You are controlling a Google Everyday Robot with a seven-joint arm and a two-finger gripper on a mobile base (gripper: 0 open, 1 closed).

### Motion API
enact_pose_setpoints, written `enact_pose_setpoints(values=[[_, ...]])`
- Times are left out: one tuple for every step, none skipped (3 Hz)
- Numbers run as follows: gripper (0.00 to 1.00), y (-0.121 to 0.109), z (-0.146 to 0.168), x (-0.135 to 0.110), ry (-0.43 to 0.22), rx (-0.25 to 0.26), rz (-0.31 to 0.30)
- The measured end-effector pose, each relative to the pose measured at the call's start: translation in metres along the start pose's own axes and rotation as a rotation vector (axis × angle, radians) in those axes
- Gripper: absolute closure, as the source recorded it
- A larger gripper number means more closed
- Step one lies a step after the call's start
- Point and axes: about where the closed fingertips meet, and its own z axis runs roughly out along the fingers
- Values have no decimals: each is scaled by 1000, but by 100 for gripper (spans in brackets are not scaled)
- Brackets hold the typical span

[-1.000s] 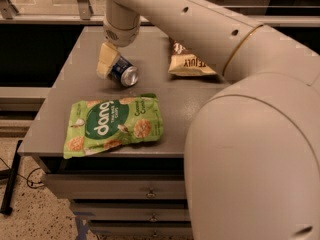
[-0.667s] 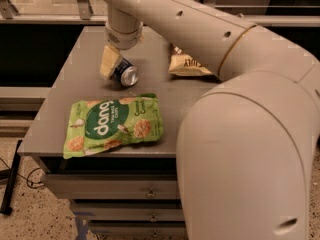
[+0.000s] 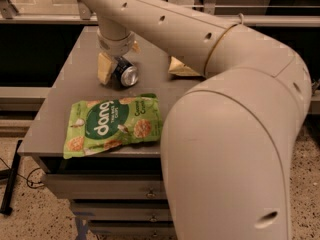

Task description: Place pepsi can upright

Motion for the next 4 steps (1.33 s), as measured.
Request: enact_pose_setpoints(values=[[41,4,-3,-5,10,11,20],[65,7,-28,-22,-54,-17,10],[87,11,-74,-38,-204,-81,-43],[100,13,-115,-39,-403,-190,-114]])
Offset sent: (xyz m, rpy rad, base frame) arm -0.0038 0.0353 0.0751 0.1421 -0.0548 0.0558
